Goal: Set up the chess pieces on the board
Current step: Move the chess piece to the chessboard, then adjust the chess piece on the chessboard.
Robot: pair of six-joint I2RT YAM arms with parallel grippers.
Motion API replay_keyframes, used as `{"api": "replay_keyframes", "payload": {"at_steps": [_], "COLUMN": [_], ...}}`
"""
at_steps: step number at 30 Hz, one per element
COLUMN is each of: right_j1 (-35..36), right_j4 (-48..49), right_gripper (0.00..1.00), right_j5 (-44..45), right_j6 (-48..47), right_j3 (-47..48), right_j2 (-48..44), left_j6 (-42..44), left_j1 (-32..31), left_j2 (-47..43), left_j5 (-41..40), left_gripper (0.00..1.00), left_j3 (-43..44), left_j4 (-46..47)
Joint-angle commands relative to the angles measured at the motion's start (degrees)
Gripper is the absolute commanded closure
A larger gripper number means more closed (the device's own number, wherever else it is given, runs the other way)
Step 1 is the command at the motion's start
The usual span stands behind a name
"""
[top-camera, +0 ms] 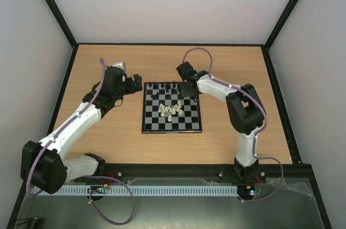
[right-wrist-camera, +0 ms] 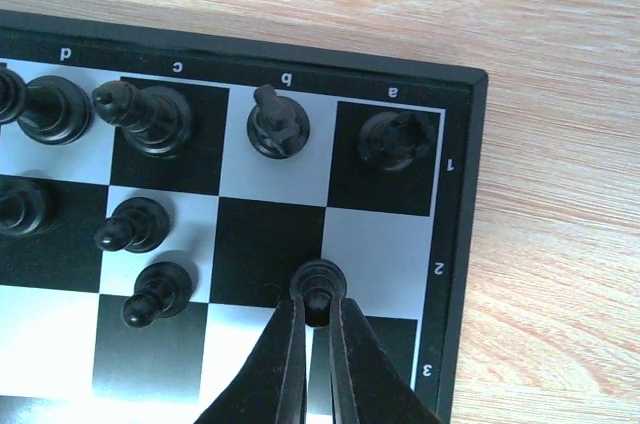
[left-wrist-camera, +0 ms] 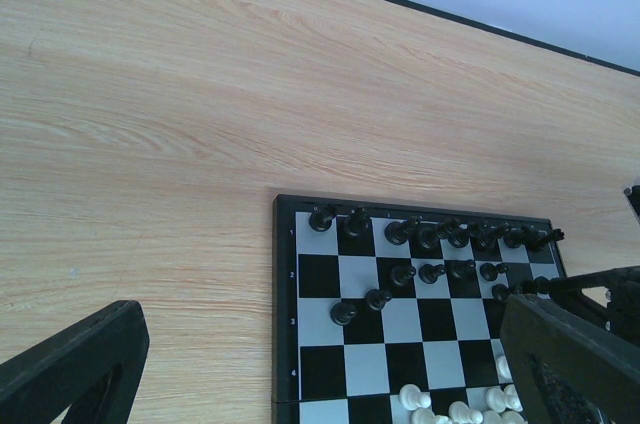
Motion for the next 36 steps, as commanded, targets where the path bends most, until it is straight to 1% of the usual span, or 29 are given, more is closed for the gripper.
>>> {"api": "replay_keyframes", "payload": {"at_steps": [1,13,17,23,27,33,36], "right_j1": [-0.9,-2.5,-2.6,-2.6,-2.6,-1.8,-0.4], "right_j4": [-1.8,-1.4,-1.4,-1.2,-1.0,-1.2,-1.1], "right_gripper": [0.96,0.96,0.91,0.71,0.66,0.63,0.68], "right_j5": [0.5,-1.1,-1.5,-1.7,-1.5,-2.1,-3.9], "right_j6": [-0.1,0.1,0.1,0.2,0.3,-0.2,-0.7], "right_j3": [-0.7,-1.5,-1.4,-1.6,-2.1,-2.0,-1.5], "right_j2": [-0.4,-0.3,0.0,-0.8,-2.5,-6.3,-7.3], "left_j6": [0.7,0.7,0.7,0.8,0.8,0.9,0.8], "left_j1": [-0.2,-0.2,-0.2,-0.2,-0.2,-0.2,-0.2], "left_j2": [-0.6,-0.6,-0.6,-0.6,-0.8,-1.0,-1.1], "left_j5": [-0.7,-0.7,-0.7,-0.9,-1.0,-1.2,-1.3], "left_gripper": [0.01,0.01,0.01,0.00,0.01,0.01,0.01], "left_j3": [0.0,0.1,0.1,0.2,0.4,0.6,0.6], "left_j4": [-0.7,-0.8,-0.7,-0.9,-1.1,-1.6,-1.7]}}
